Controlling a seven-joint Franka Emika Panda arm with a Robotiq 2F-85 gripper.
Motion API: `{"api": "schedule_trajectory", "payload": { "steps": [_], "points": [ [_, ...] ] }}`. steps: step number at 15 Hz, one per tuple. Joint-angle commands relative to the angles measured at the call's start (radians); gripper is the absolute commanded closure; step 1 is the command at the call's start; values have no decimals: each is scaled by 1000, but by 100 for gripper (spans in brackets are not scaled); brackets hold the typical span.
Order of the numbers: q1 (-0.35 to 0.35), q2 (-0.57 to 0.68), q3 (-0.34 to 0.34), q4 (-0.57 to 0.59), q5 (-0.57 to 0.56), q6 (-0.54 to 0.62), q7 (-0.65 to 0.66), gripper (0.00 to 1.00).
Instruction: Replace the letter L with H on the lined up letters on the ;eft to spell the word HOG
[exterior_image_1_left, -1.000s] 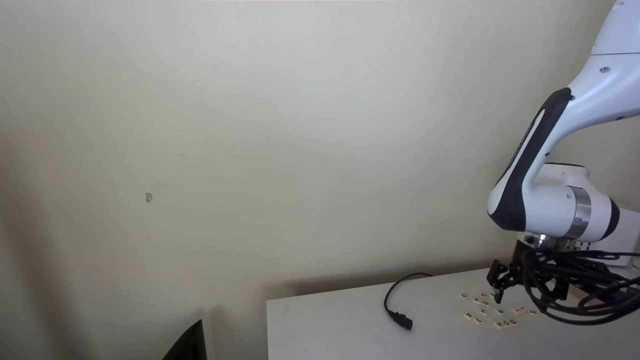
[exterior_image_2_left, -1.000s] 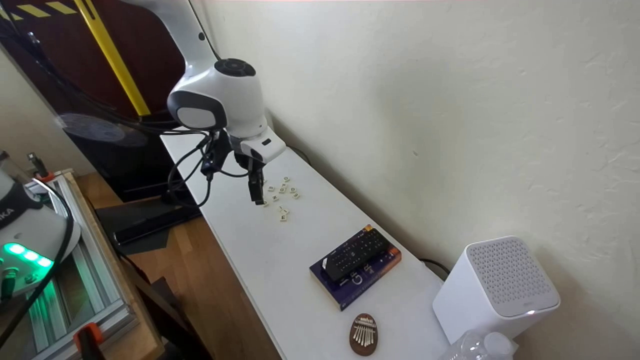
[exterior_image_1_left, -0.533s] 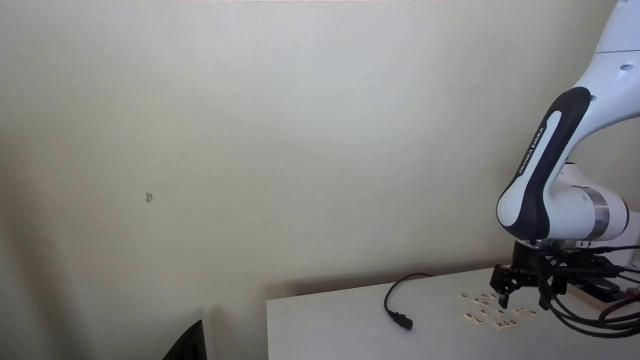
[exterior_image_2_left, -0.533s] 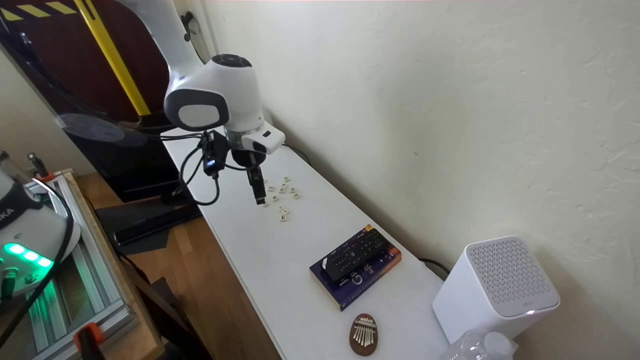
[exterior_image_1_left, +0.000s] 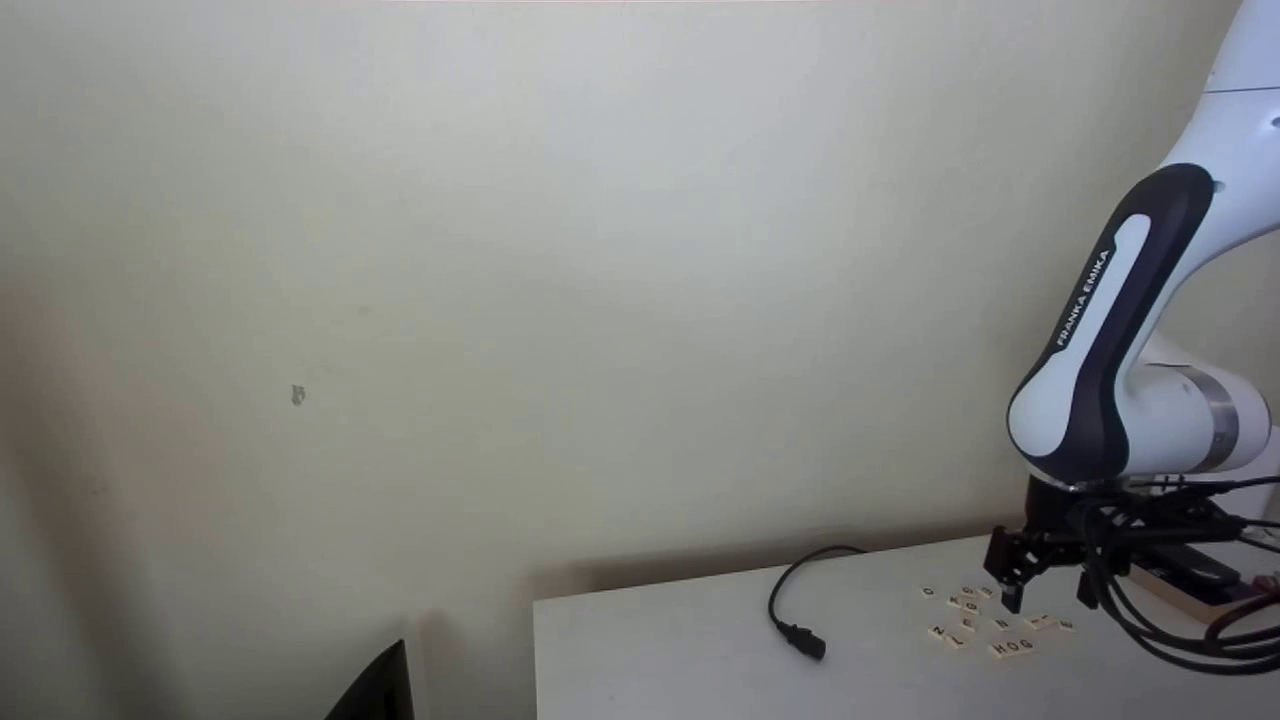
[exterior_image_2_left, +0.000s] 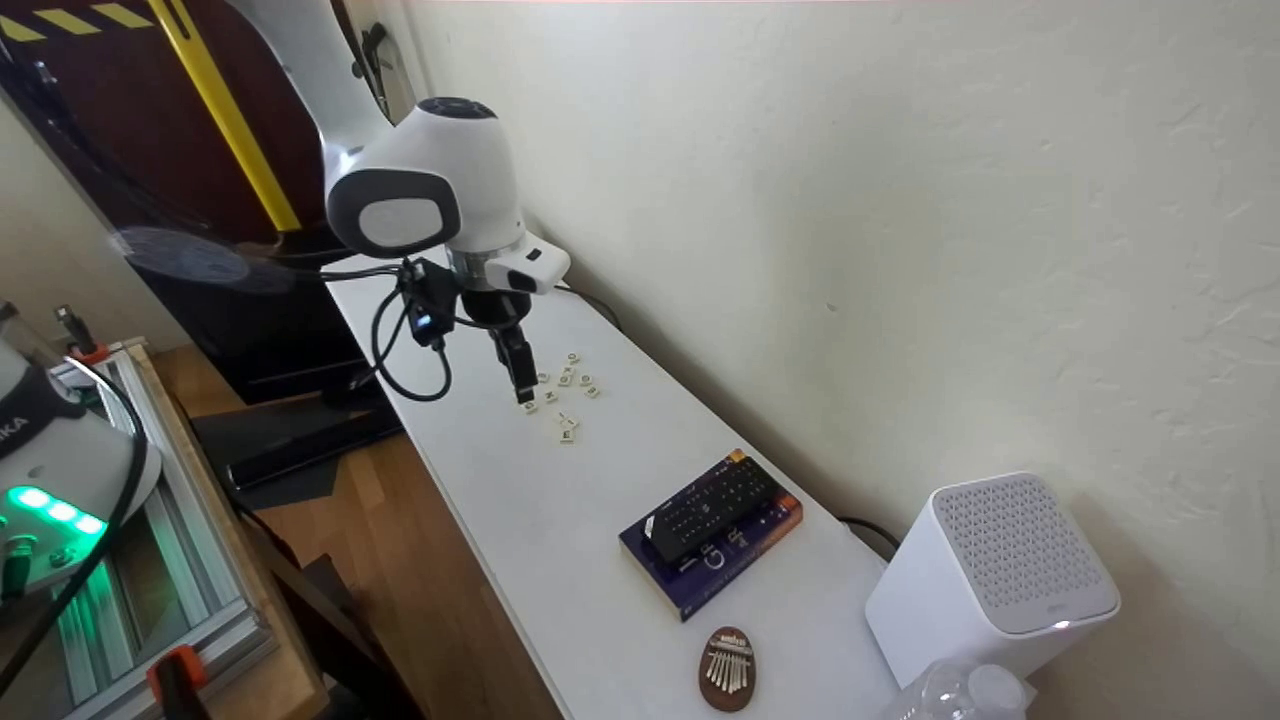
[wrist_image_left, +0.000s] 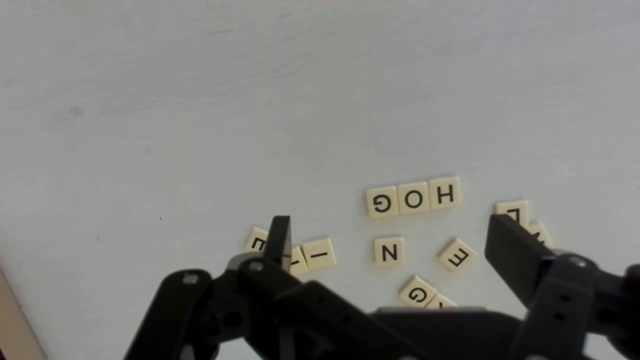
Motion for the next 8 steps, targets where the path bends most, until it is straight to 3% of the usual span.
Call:
{"api": "schedule_trajectory", "payload": {
  "steps": [1,8],
  "points": [
    [15,-54,-15,-47,-55,-5,38,0],
    [14,-93,-14,-76,-73,2,39,0]
  ]
}}
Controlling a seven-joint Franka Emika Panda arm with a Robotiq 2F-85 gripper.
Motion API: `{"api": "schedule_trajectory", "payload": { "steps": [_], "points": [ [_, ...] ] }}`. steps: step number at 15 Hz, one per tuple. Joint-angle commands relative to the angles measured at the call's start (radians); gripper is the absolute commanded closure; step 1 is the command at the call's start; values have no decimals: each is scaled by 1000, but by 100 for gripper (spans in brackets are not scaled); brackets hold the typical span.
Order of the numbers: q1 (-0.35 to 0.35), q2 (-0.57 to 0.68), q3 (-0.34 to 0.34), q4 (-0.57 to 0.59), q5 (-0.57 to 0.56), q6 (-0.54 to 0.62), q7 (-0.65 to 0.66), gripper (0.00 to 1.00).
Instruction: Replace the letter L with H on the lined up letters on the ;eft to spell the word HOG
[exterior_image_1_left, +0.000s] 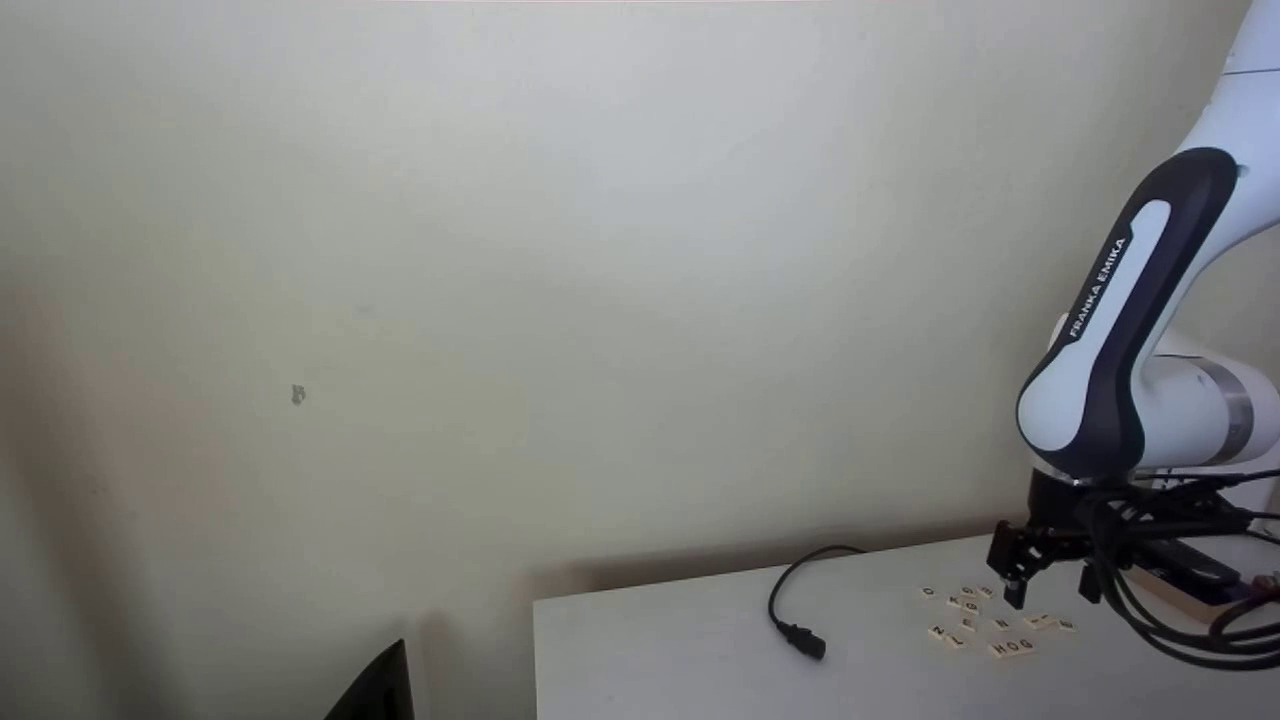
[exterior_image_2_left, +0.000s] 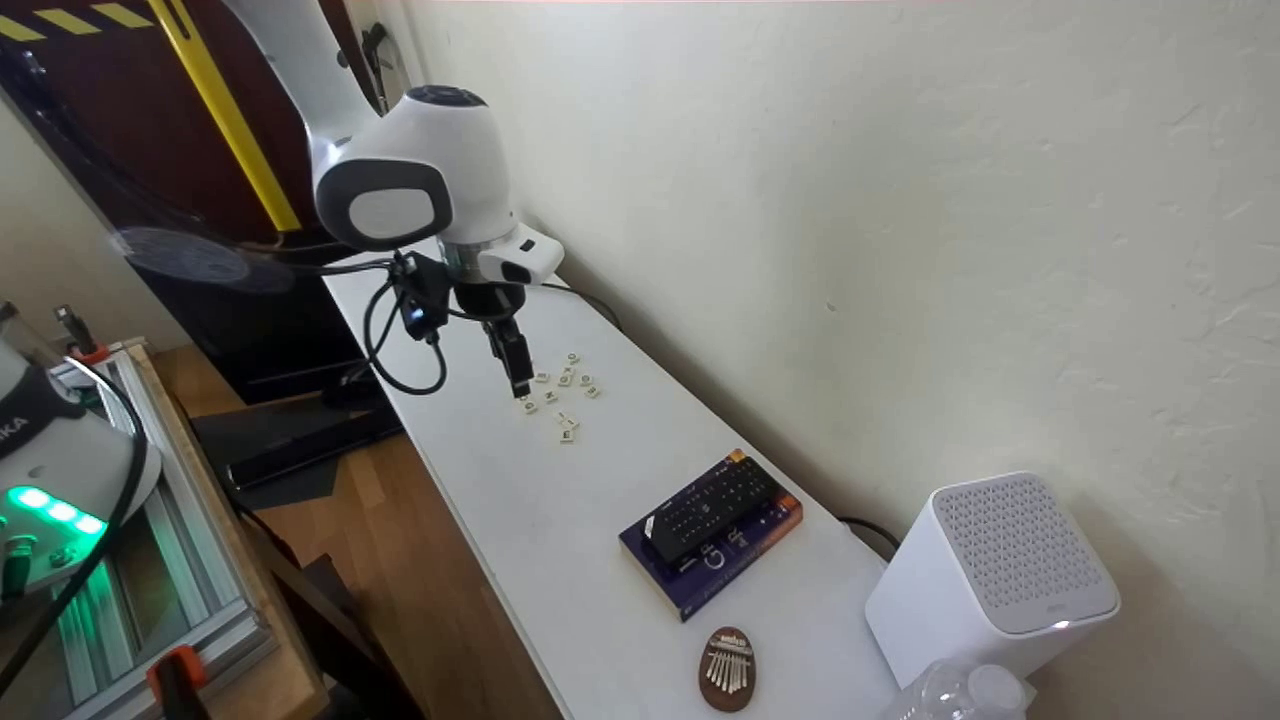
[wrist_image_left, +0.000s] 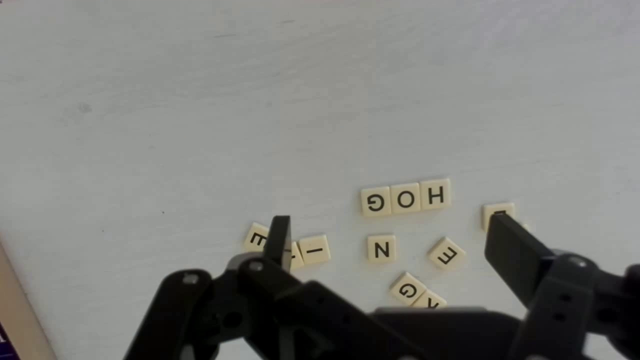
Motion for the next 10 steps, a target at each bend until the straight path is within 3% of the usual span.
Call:
{"api": "schedule_trajectory", "payload": {
  "steps": [1,6,7,10],
  "points": [
    [14,-62,-15,-53,-43,5,34,0],
    [-4,-119,5,-88,-33,5,26,0],
    [-14,-60,10,-40,-33,0,23,0],
    [-14,-86,11,-56,-32,0,23,0]
  ]
}}
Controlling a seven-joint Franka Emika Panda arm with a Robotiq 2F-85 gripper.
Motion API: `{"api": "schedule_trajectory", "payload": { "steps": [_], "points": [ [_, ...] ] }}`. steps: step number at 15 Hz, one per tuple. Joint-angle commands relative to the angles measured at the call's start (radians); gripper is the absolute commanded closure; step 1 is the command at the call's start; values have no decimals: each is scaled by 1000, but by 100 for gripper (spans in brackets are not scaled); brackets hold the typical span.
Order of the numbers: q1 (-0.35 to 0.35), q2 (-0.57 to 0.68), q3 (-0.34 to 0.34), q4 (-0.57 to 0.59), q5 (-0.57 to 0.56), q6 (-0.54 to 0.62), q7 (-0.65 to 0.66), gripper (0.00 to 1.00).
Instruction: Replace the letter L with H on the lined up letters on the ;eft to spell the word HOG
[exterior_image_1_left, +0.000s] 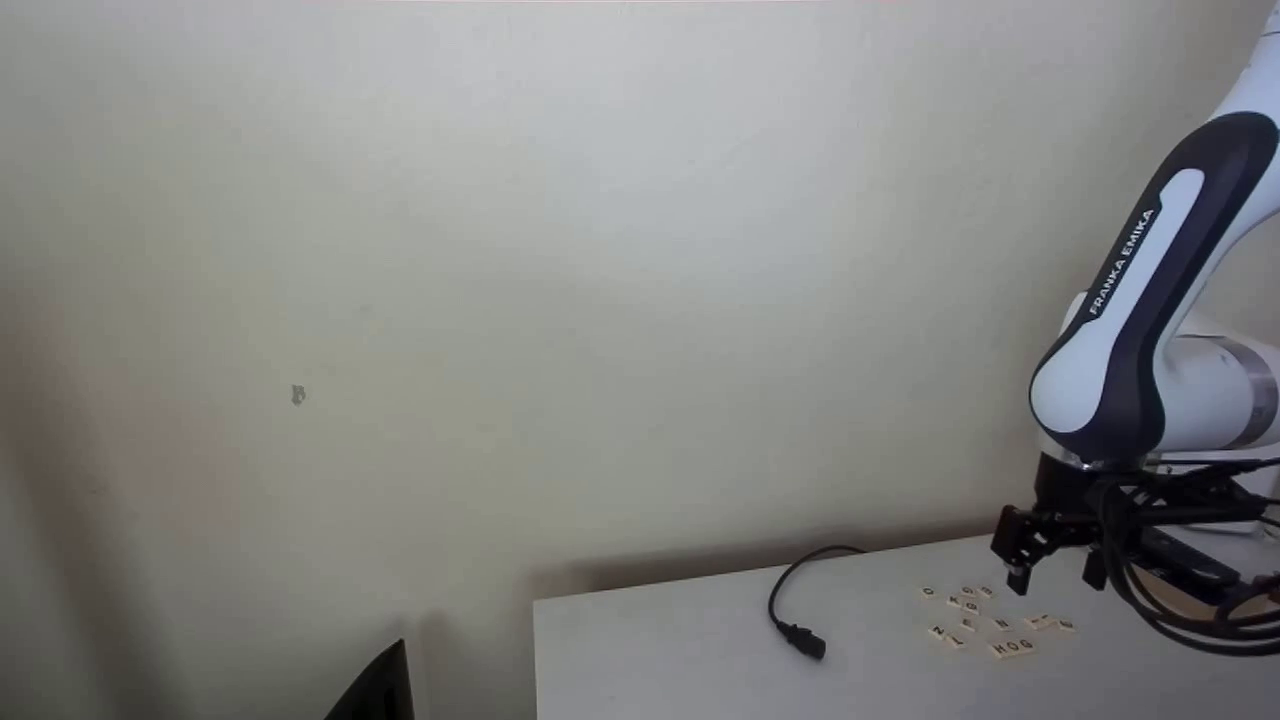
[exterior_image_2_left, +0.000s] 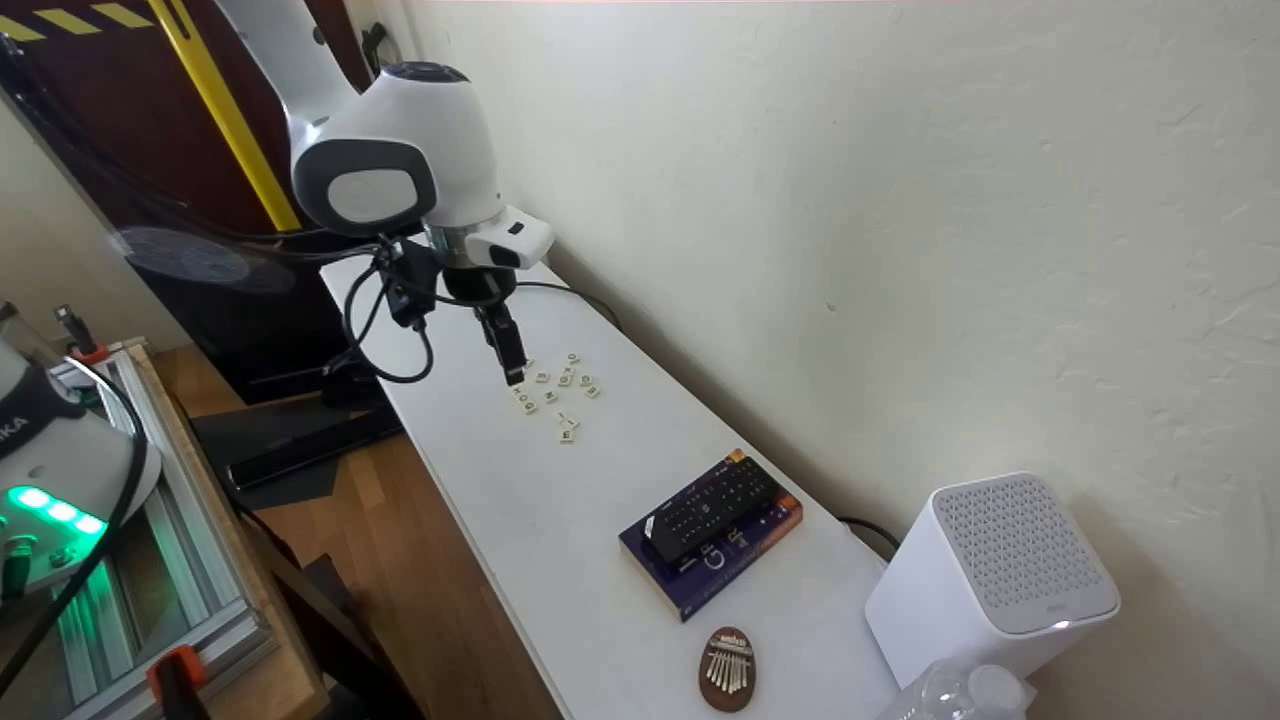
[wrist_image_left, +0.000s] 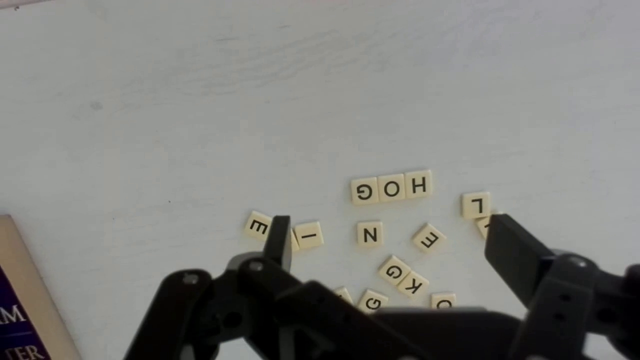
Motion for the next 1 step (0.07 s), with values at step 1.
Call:
{"api": "schedule_trajectory", "payload": {
  "steps": [1],
  "points": [
    [-16,-5,10,-3,-29,-1,22,0]
  ]
}}
